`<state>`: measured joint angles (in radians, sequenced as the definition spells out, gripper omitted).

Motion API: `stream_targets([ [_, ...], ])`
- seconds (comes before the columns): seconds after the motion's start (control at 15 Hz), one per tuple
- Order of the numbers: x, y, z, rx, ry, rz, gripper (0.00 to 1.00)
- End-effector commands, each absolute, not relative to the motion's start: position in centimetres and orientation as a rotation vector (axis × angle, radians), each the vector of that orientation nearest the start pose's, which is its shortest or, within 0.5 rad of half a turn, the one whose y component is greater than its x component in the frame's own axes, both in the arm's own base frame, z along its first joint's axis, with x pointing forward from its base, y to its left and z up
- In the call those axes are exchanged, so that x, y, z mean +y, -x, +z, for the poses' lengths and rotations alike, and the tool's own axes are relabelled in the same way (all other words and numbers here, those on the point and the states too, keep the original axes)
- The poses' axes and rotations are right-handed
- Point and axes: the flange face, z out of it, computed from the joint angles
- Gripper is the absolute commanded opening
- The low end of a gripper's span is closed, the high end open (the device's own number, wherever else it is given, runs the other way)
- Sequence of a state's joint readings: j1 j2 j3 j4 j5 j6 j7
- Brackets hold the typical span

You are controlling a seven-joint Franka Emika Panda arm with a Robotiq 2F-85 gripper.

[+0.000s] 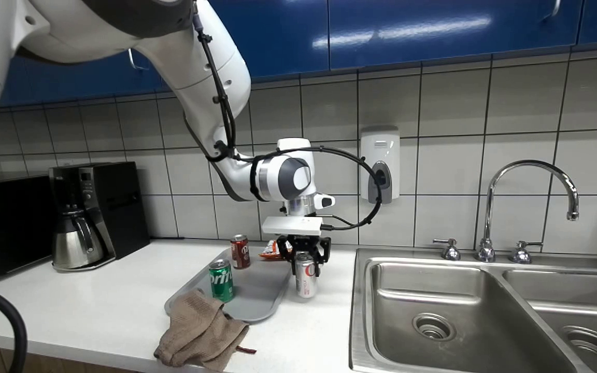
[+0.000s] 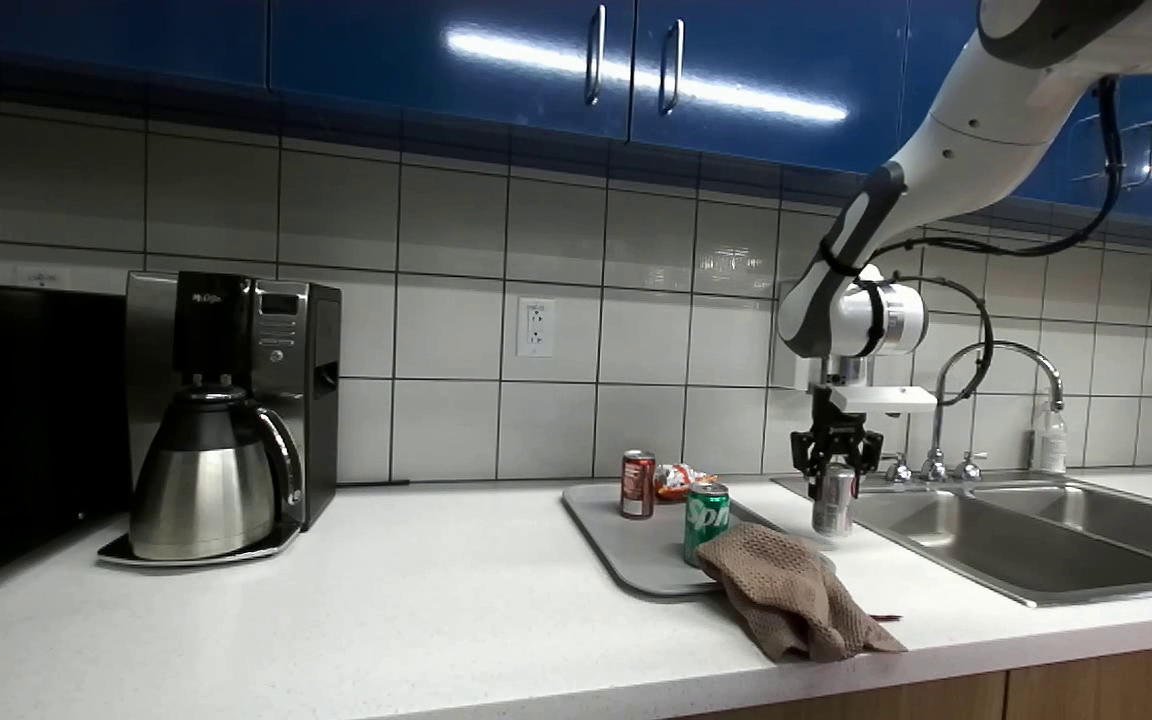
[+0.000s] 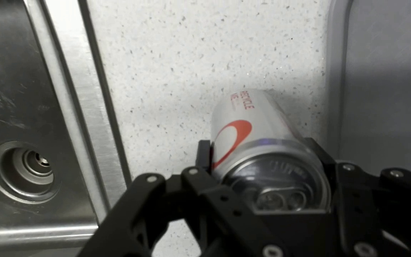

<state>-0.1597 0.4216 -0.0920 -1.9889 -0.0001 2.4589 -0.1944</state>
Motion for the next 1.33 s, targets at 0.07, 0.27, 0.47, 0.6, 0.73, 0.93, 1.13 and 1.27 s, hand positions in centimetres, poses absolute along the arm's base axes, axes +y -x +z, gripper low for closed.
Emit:
stream_targets([
  [0.07,-15.7,-59.8,25.2,0.099,3.193,-0.052,0.39],
  [0.27,-15.8,-59.8,24.8,0.103,3.196,-0.042,0.39],
  [0.47,-16.0,-59.8,24.4,0.109,3.2,-0.031,0.39],
  [0.6,-16.1,-59.7,24.4,0.111,3.199,-0.027,0.39],
  [0.73,-16.0,-59.6,24.7,0.111,3.198,-0.027,0.91],
  [0.93,-15.8,-59.7,25.3,0.107,3.197,-0.036,1.0],
  [1.13,-15.6,-59.7,26.9,0.108,3.185,-0.076,1.0],
  [1.27,-15.4,-60.0,28.0,0.1,3.185,-0.111,1.0],
])
